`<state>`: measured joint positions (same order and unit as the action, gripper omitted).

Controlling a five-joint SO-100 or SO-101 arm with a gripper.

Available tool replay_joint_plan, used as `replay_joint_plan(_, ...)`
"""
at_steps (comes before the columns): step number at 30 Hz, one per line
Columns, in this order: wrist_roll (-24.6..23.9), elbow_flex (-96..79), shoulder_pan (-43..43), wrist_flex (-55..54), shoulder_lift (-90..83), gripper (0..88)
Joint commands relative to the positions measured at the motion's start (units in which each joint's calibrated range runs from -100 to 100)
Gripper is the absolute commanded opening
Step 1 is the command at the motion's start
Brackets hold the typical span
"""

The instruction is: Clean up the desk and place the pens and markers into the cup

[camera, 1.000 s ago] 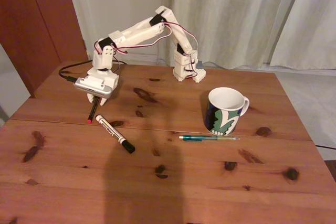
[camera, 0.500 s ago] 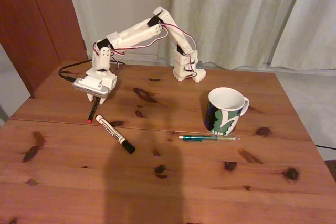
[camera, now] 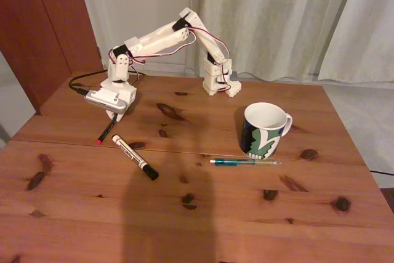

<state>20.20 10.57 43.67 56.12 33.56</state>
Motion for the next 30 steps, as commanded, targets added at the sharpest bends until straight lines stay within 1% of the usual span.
replay_joint_plan(1, -0.13, 2.86, -0.13, -2.14, -0.75, 0.6)
replay_joint_plan(3, -0.39, 2.50, -0.29, -2.05, -1.08, 0.6)
replay_joint_plan(5, -2.18, 2.41, -0.69, -1.37, -1.33, 0.6)
replay_joint_plan(11, -9.35, 1.15, -6.24, -1.28, -8.20, 0.6)
replay_joint_plan(18, -18.31, -6.61, -13.56, -1.97, -19.12, 0.6)
replay_joint_plan(30, -27.16, -23.47, -23.77, -2.05, -39.31, 0.6)
